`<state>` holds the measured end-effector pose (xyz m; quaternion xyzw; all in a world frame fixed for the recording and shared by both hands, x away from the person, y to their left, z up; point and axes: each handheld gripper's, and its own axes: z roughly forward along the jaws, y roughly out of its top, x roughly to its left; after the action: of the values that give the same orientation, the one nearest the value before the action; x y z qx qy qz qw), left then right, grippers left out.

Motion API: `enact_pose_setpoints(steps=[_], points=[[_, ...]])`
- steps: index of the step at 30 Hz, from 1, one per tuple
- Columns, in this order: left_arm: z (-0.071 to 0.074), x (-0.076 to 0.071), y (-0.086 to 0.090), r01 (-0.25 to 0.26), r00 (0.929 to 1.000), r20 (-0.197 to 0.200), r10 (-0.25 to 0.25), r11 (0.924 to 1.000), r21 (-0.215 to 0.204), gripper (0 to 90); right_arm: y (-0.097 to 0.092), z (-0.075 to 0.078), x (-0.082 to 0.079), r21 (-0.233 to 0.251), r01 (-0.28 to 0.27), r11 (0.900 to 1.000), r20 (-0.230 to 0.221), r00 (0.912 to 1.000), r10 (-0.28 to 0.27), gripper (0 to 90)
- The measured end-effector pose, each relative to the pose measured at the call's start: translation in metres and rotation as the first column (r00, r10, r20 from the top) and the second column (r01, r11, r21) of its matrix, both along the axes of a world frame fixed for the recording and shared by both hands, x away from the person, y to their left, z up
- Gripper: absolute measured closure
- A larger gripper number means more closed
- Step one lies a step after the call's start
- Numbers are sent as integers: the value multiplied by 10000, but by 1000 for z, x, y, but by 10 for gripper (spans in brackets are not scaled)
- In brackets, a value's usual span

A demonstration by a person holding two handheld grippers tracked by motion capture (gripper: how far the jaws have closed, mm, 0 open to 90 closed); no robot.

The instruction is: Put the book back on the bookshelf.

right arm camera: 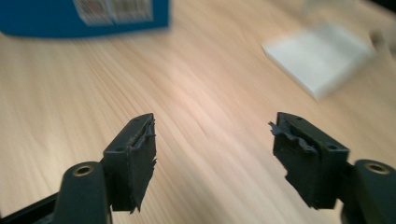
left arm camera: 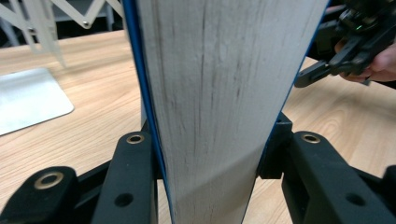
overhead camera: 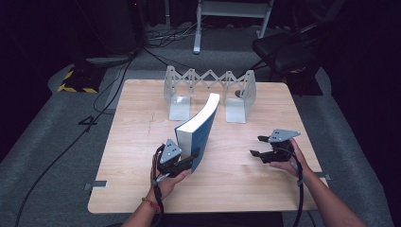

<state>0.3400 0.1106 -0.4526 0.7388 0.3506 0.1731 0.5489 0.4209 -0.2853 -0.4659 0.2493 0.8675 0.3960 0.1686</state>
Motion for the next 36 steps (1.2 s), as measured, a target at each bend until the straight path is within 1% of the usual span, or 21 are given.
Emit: enact_pose_setpoints(steps=[2,5,7,11,12,13,14,15,16,17,18,19,23,24,25,27,28,30,31,34,36], points=[[0,3,-1,135,9999,-76,-136,9998,-169,595,-15,-7,-3,-49,356,9994,-277,9990,-357,299],[-1,7,-5,397,9990,-174,-404,9986,-353,595,-33,-18,-10,-28,362,9993,-573,9977,-363,291],[-1,9,-9,617,9979,-174,-623,9975,-343,595,-44,-25,-15,-33,346,9994,-708,9969,-347,286],[0,11,-18,1251,9920,-158,-1256,9918,-265,594,-55,-31,-19,109,459,9989,-729,9963,-450,285],[0,11,-18,1251,9920,-158,-1256,9918,-265,594,-55,-31,-19,109,459,9989,-729,9963,-450,285],[0,11,-22,1572,9871,-256,-1582,9869,-364,594,-56,-31,-19,100,477,9988,-687,9965,-469,286],[0,11,-24,1677,9853,-257,-1689,9849,-428,594,-57,-31,-19,153,506,9986,-664,9966,-495,286],[0,10,-28,1927,9807,-249,-1937,9805,-371,594,-57,-31,-19,211,481,9986,-683,9966,-466,286],[0,11,-30,2059,9782,-223,-2067,9780,-334,594,-57,-32,-18,254,528,9983,-727,9961,-508,287],[0,10,-33,2291,9728,-261,-2301,9727,-353,593,-57,-33,-18,222,530,9983,-779,9957,-511,287],[0,10,-35,2415,9697,-286,-2426,9696,-393,593,-57,-34,-17,107,506,9987,-830,9953,-495,285],[1,10,-37,2662,9633,-276,-2671,9634,-313,593,-57,-35,-17,99,537,9985,-838,9951,-526,286],[2,10,-46,3177,9473,-329,-3187,9477,-317,593,-58,-37,-15,112,645,9979,-932,9936,-631,291],[2,9,-48,3236,9451,-353,-3249,9455,-372,592,-58,-38,-15,194,695,9974,-958,9931,-673,291],[2,9,-50,3383,9400,-347,-3394,9404,-351,592,-58,-38,-14,198,759,9969,-917,9930,-738,291],[2,9,-53,3548,9334,-399,-3565,9339,-440,592,-59,-38,-13,202,740,9971,-925,9931,-719,291],[2,9,-54,3699,9276,-396,-3716,9280,-437,592,-59,-38,-13,179,734,9971,-913,9933,-715,287],[2,8,-56,3868,9207,-396,-3882,9213,-388,591,-60,-38,-11,166,754,9970,-932,9929,-735,283],[2,7,-57,3976,9156,-445,-3997,9162,-494,592,-60,-38,-11,177,782,9968,-933,9927,-762,269],[4,5,-59,4273,9027,-416,-4282,9037,-282,591,-59,-38,-9,158,878,9960,-950,9918,-860,256],[4,5,-60,4509,8908,-452,-4521,8919,-345,592,-59,-38,-8,168,793,9967,-947,9925,-774,256]])
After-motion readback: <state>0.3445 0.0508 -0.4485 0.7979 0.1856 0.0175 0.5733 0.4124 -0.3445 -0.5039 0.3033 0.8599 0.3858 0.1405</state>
